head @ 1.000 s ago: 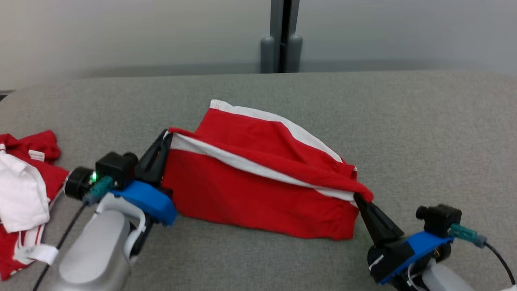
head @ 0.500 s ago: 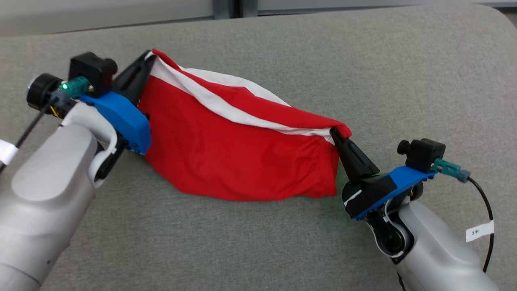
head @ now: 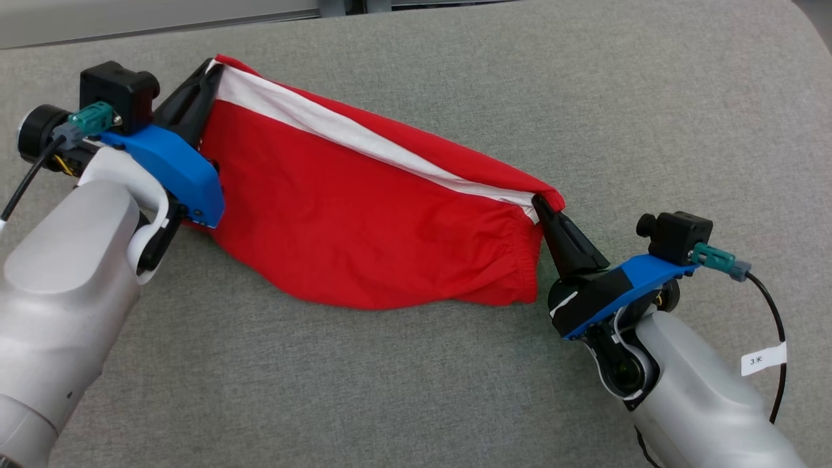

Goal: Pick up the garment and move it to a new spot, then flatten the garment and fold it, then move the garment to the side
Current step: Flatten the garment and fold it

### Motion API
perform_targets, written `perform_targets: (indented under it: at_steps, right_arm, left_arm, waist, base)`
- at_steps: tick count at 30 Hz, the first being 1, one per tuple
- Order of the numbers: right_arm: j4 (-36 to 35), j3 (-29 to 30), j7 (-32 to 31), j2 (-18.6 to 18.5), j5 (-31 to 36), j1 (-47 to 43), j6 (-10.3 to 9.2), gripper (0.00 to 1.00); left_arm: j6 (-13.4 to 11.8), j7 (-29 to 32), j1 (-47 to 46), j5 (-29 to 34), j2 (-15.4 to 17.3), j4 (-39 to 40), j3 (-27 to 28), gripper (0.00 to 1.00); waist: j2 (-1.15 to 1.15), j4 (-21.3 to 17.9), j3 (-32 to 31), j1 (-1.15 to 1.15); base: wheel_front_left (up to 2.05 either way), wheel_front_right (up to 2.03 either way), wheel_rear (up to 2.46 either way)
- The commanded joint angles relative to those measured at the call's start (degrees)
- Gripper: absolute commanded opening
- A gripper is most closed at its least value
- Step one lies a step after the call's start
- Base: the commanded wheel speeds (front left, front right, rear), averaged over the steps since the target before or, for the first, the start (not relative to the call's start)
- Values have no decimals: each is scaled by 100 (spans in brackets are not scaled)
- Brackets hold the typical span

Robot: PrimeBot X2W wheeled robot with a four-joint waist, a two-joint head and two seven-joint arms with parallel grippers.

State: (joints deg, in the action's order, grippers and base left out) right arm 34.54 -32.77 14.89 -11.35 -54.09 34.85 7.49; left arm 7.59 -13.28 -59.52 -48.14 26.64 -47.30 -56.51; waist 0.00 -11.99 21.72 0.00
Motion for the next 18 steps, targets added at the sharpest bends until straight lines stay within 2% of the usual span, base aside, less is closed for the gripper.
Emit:
perform_targets:
  at_steps: [1,2,3,8,11,18]
  right_arm:
    - [51,30,33,-15,48,63,0,24]
    - [61,58,35,-3,65,65,0,87]
    - [58,103,33,10,90,65,0,100]
    - [52,438,36,-25,564,-54,0,100]
    - [80,853,35,-34,1174,-201,0,100]
    - [-3,1929,31,230,2621,-634,0,100]
  left_arm:
    - [-20,-63,-67,-68,-21,-82,-48,22]
    - [-20,-83,-59,-115,-48,-129,-65,78]
    - [-20,-105,-24,-163,-87,-168,-91,100]
    - [-20,-185,177,-277,-172,-336,-103,100]
    - [-20,-192,342,-328,-272,-352,-1,100]
    - [-20,-197,957,-398,-533,-384,542,100]
  waist:
    - [0,21,-9,0]
    - [0,30,-15,0]
    - [0,39,-25,0]
    - [0,99,-112,0]
    - [0,137,-174,0]
    - [0,233,-312,0]
  base:
    - [0,0,0]
    - [0,0,0]
    - [0,0,0]
    - [0,0,0]
    - [0,0,0]
    - [0,0,0]
